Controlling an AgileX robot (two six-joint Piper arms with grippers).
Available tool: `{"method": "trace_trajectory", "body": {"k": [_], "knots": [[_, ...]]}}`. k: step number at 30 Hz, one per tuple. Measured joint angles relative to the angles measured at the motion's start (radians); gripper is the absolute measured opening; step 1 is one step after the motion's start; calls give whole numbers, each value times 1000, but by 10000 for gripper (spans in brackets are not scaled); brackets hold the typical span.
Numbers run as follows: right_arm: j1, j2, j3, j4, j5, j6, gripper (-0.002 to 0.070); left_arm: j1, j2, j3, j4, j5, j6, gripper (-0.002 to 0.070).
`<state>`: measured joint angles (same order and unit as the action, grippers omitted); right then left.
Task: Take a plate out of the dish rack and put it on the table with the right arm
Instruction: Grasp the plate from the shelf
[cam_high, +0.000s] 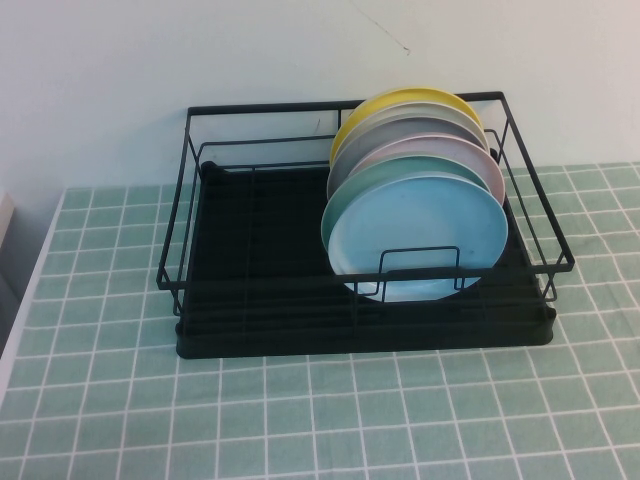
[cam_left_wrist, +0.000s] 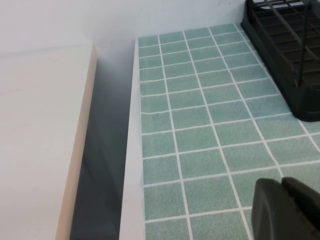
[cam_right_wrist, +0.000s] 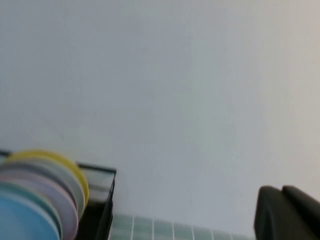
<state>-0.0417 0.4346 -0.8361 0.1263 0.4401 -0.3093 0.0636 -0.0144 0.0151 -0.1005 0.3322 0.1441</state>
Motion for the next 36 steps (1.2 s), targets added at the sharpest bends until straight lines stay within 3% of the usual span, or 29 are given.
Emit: {"method": "trace_trajectory", "body": {"k": [8,18,26,36], "knots": [[0,352,-224,167,296,-430,-1,0,0,0,0,0,0,-3],[0,714,-260,801,368,-1141,-1,0,0,0,0,0,0,-3],[77,919,-329,826,420,-1250,27,0,0,0,0,0,0,-3],[239,1095,-422,672,212,-1248,275,0,0,0,0,0,0,-3]]}}
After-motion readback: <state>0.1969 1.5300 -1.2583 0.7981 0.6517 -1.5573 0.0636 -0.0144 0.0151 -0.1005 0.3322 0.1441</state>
